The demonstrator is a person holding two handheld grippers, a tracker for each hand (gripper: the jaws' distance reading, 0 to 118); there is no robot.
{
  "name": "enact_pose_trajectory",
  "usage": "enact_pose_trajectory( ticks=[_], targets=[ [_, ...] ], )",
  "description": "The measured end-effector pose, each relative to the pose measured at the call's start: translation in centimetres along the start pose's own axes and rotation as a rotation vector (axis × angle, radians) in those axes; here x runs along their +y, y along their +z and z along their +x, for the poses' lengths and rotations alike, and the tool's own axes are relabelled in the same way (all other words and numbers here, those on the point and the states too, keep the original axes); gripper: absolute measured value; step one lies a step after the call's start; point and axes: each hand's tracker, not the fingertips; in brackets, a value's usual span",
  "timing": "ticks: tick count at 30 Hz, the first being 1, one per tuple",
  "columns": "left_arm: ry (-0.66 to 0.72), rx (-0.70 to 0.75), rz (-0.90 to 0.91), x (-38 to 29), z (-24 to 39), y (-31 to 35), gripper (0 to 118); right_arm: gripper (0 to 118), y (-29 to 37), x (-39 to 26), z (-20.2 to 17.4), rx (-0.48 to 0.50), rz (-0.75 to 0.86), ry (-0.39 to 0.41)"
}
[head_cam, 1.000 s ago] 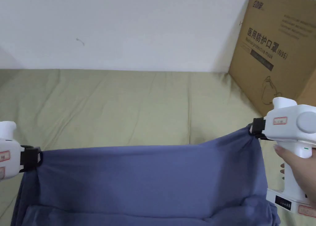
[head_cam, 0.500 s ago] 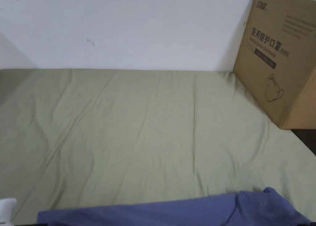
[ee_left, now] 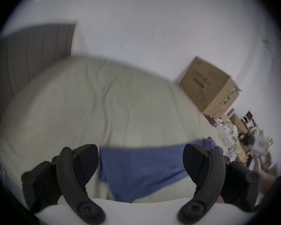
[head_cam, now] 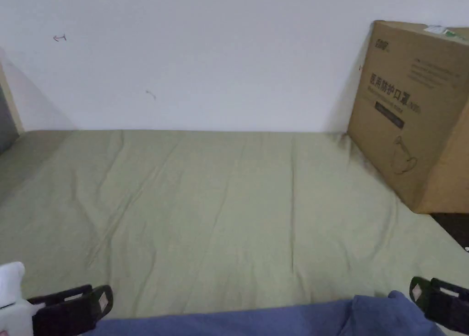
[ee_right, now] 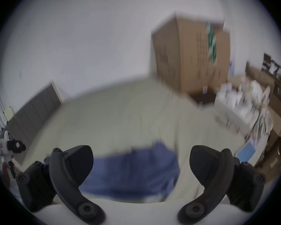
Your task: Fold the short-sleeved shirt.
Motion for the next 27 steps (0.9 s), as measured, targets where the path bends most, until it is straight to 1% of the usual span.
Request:
enact_pose_trajectory(
  ticks=[1, 2, 3, 4, 5, 6, 7, 8, 9, 10, 11, 12, 13, 14, 15, 17, 19, 20, 21, 23, 24, 25, 26, 27],
  targets=[
    [-0.057, 0.02, 0.093, 0.5, 2.0, 1.6, 107, 117, 2.5, 1.0, -1.8, -0.006, 0.177, -0.024],
    [-0.096, 0.071, 0.194, 0.5, 3.8, 3.1, 104, 117, 4.1, 1.2, -2.6, -0.002, 0.306, -0.02],
    [-0.122, 0.084, 0.276, 0.3, 5.2, 4.3, 100, 117, 5.0, 1.0, -3.4, -0.004, 0.421, -0.005],
    [-0.139, 0.095, 0.349, -0.3, 6.5, 5.6, 95, 117, 5.3, 0.6, -4.2, 0.009, 0.473, 0.0],
    [-0.142, 0.101, 0.403, -0.9, 7.6, 6.3, 89, 117, 5.8, -0.1, -5.5, 0.011, 0.444, -0.005],
    [-0.147, 0.105, 0.427, -1.4, 8.4, 6.7, 81, 116, 6.0, 0.0, -6.1, 0.01, 0.372, -0.002],
    [-0.151, 0.109, 0.444, -2.0, 9.1, 7.1, 63, 115, 5.9, -0.7, -6.7, 0.054, 0.297, 0.01],
    [-0.144, 0.104, 0.457, -2.7, 9.0, 7.2, 13, 98, 5.8, -1.5, -7.4, 0.072, 0.319, 0.033],
    [-0.138, 0.109, 0.456, -3.1, 9.4, 7.2, 0, 60, 6.1, -2.2, -8.3, 0.053, 0.346, 0.074],
    [-0.127, 0.115, 0.457, -3.7, 9.7, 7.2, 0, 6, 6.6, -2.9, -9.0, -0.005, 0.381, 0.127],
    [-0.124, 0.134, 0.439, -4.0, 9.6, 7.3, 0, 0, 6.6, -3.2, -9.6, -0.059, 0.367, 0.171],
    [-0.108, 0.126, 0.416, -3.9, 9.8, 7.2, 0, 0, 6.7, -3.4, -9.6, -0.019, 0.393, 0.141],
    [-0.094, 0.122, 0.413, -4.1, 9.7, 7.4, 0, 0, 6.8, -3.3, -9.6, 0.039, 0.34, 0.071],
    [-0.094, 0.132, 0.411, -4.3, 9.5, 7.7, 0, 0, 6.8, -3.3, -9.3, 0.08, 0.312, 0.018],
    [-0.096, 0.144, 0.413, -4.3, 9.2, 8.1, 0, 0, 6.7, -3.2, -9.0, 0.09, 0.29, -0.02],
    [-0.1, 0.132, 0.387, -2.8, 7.7, 8.7, 0, 0, 7.0, -2.3, -8.6, 0.076, 0.246, -0.058],
    [-0.044, 0.072, 0.267, -1.3, 4.4, 8.6, 0, 0, 7.0, -2.0, -7.9, 0.12, 0.221, -0.131],
    [0.021, 0.029, 0.159, 0.0, 2.5, 7.6, 0, 0, 7.0, -2.0, -7.7, 0.134, 0.21, -0.169],
    [0.088, -0.023, 0.056, 0.6, 0.0, 6.5, 0, 0, 7.2, -1.5, -7.8, 0.141, 0.196, -0.185],
    [0.28, -0.168, -0.17, 0.2, -5.6, 3.6, 0, 0, 6.8, -1.5, -7.9, 0.139, 0.173, -0.167],
    [0.379, -0.247, -0.249, 0.2, -8.2, 1.4, 0, 0, 6.5, -1.6, -8.1, 0.14, 0.162, -0.155],
    [0.45, -0.293, -0.314, -0.9, -10.6, -0.3, 0, 0, 6.4, -1.4, -8.7, 0.143, 0.146, -0.139],
    [0.502, -0.28, -0.349, -2.1, -12.4, -1.6, 1, 0, 6.0, -1.6, -9.0, 0.136, 0.129, -0.123],
    [0.525, -0.281, -0.381, -3.0, -13.8, -2.6, 16, 0, 5.7, -1.7, -9.2, 0.134, 0.12, -0.113]
  ],
)
